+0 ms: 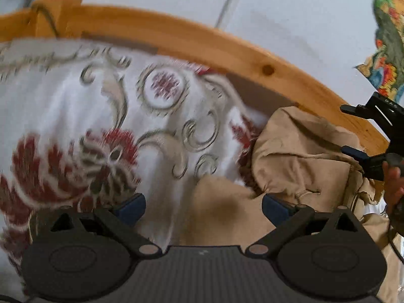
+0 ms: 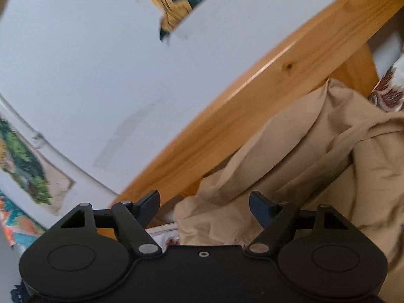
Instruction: Fold large clothes
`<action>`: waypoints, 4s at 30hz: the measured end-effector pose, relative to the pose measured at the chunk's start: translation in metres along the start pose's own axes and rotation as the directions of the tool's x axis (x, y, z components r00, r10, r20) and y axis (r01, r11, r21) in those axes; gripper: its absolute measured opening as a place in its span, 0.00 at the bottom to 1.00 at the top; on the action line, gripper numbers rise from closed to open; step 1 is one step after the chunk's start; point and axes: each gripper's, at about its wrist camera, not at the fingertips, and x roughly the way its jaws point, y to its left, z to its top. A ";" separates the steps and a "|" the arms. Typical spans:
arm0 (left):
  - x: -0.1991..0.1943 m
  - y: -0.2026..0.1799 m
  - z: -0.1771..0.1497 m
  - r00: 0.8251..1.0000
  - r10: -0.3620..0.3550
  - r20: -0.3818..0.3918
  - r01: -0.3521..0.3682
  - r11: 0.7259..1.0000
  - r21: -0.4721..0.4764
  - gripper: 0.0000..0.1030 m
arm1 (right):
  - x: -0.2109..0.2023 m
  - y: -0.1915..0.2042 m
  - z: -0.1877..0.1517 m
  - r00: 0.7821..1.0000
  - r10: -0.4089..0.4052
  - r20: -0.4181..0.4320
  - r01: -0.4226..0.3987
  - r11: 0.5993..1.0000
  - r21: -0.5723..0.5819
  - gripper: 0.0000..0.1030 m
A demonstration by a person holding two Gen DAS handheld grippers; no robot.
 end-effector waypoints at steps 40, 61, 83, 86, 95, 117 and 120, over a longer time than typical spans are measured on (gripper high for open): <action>-0.038 0.031 -0.036 0.948 -0.285 -0.143 0.285 0.958 -0.023 0.94 | -0.232 -0.018 -0.128 0.951 0.268 0.157 -0.209 0.926 -0.315 0.02; -0.050 -0.035 -0.058 0.968 -0.172 -0.183 0.214 0.946 0.242 0.94 | -0.298 -0.097 -0.173 0.957 -0.262 0.125 0.290 0.854 -0.432 0.46; -0.051 -0.058 -0.097 0.986 0.007 -0.166 0.048 0.945 0.325 0.95 | -0.232 -0.084 -0.205 0.948 -0.284 0.145 0.264 0.442 -0.857 0.60; -0.029 -0.072 -0.112 0.956 0.166 -0.242 -0.057 0.913 0.403 0.95 | -0.220 -0.097 -0.208 0.929 -0.354 0.107 0.290 0.517 -0.805 0.61; -0.069 -0.073 -0.111 0.964 0.187 -0.192 -0.091 0.902 0.423 0.96 | -0.260 -0.077 -0.219 0.945 -0.298 0.134 0.274 0.502 -0.820 0.83; -0.230 -0.058 -0.241 0.973 -0.014 -0.231 0.166 0.738 0.655 0.99 | -0.405 -0.089 -0.380 0.916 -0.361 -0.172 -0.092 0.228 -0.969 0.99; -0.229 -0.057 -0.252 0.960 -0.024 -0.278 0.204 0.743 0.638 0.99 | -0.391 -0.097 -0.379 0.915 -0.363 -0.177 -0.072 0.285 -0.956 0.99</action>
